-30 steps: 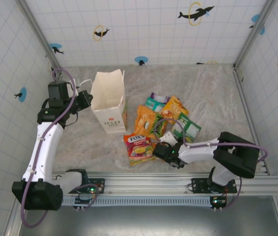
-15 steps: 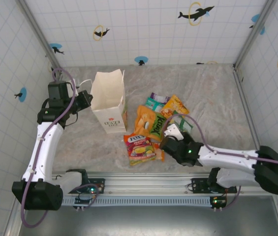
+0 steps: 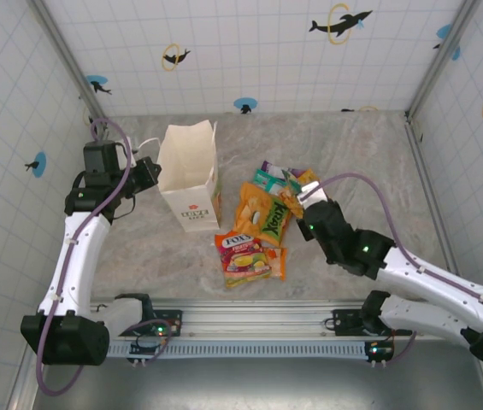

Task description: Place the snacks into the paper bag

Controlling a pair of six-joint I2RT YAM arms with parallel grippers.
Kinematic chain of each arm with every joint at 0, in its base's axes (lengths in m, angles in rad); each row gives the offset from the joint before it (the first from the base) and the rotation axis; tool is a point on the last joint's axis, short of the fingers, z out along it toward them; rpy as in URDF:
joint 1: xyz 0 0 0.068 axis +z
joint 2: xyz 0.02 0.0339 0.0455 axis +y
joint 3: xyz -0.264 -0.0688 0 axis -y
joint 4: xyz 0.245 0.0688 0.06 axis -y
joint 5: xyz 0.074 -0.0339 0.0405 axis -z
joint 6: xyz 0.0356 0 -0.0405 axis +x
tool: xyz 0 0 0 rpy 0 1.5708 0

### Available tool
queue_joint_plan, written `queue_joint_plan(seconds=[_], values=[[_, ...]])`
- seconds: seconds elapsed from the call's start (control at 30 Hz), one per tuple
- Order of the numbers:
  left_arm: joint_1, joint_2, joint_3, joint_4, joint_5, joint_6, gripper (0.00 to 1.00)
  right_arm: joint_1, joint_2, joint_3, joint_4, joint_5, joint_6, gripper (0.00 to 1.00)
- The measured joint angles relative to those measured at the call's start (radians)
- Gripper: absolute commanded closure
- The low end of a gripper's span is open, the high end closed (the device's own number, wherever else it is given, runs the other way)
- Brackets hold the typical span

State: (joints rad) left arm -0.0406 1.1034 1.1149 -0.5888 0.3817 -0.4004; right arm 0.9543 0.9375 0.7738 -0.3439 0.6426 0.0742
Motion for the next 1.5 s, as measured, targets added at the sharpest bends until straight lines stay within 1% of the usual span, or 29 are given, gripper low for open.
queue_joint_plan(seconds=[0.13,0.27,0.43,0.6,0.73,0.9,1.07,1.23,1.37,1.5], values=[[0.0,0.0,0.0,0.0,0.0,0.0,1.0,-0.046,0.012,0.074,0.064,-0.091,-0.023,1.0],[-0.005,0.0,0.0,0.0,0.001,0.0,1.0,-0.079,0.045,0.138,0.172,-0.147,-0.041,1.0],[-0.005,0.0,0.0,0.001,0.004,0.0,1.0,-0.103,0.148,0.262,0.299,-0.201,-0.068,1.0],[-0.005,0.004,0.0,0.008,0.011,0.0,1.0,-0.105,0.262,0.392,0.439,-0.249,-0.065,1.0],[-0.005,0.004,0.0,0.017,0.011,0.0,1.0,-0.103,0.359,0.523,0.514,-0.311,-0.031,1.0],[-0.005,0.004,0.0,0.019,0.011,0.0,1.0,-0.058,0.466,0.665,0.597,-0.367,0.0,1.0],[-0.005,0.01,0.0,0.02,0.011,0.0,1.0,-0.004,0.516,0.703,0.649,-0.409,0.056,1.0],[-0.005,0.015,0.0,0.023,0.011,0.0,1.0,0.025,0.561,0.703,0.664,-0.453,0.165,1.0],[-0.006,0.017,0.0,0.023,0.011,0.0,1.0,0.035,0.596,0.699,0.656,-0.454,0.242,1.0],[-0.005,0.017,0.0,0.024,0.011,0.0,0.95,0.042,0.617,0.697,0.63,-0.431,0.298,1.0]])
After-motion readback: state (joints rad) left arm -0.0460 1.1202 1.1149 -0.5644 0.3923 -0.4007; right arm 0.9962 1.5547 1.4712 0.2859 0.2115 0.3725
